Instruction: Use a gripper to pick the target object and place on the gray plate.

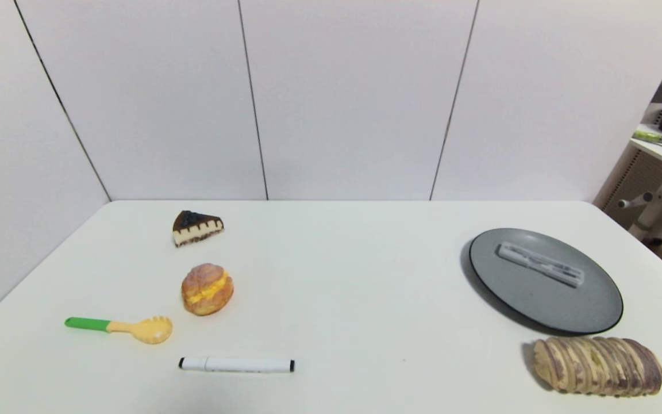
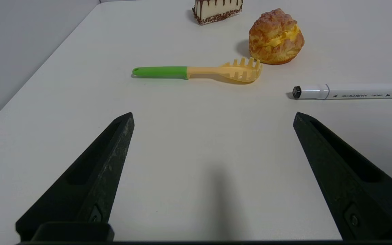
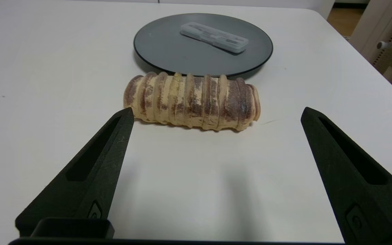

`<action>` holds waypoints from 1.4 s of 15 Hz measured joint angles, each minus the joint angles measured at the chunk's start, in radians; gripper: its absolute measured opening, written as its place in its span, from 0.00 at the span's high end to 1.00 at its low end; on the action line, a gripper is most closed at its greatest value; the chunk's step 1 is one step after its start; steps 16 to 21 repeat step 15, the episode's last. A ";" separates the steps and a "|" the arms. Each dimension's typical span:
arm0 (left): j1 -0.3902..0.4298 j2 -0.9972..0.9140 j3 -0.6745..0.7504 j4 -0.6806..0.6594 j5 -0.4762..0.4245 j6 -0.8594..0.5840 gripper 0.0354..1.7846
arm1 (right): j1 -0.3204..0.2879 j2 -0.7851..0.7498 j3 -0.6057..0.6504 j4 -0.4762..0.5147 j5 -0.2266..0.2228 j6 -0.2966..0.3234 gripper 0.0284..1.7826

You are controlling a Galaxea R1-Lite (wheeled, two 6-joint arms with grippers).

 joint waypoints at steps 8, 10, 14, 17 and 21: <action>0.000 0.000 0.000 0.001 0.000 0.001 0.06 | -0.001 -0.028 0.018 -0.007 0.011 -0.004 0.05; 0.000 0.000 0.000 0.001 0.000 0.000 0.06 | -0.001 -0.028 0.018 -0.011 0.010 -0.011 0.05; 0.000 0.000 0.000 0.001 0.000 0.000 0.06 | -0.001 -0.028 0.018 -0.013 0.005 0.027 0.05; 0.000 0.000 0.000 0.001 0.000 0.000 0.06 | -0.001 -0.028 0.018 -0.015 0.000 0.062 0.05; 0.000 0.000 0.000 0.001 0.000 0.000 0.06 | -0.001 -0.028 0.018 -0.015 0.000 0.062 0.05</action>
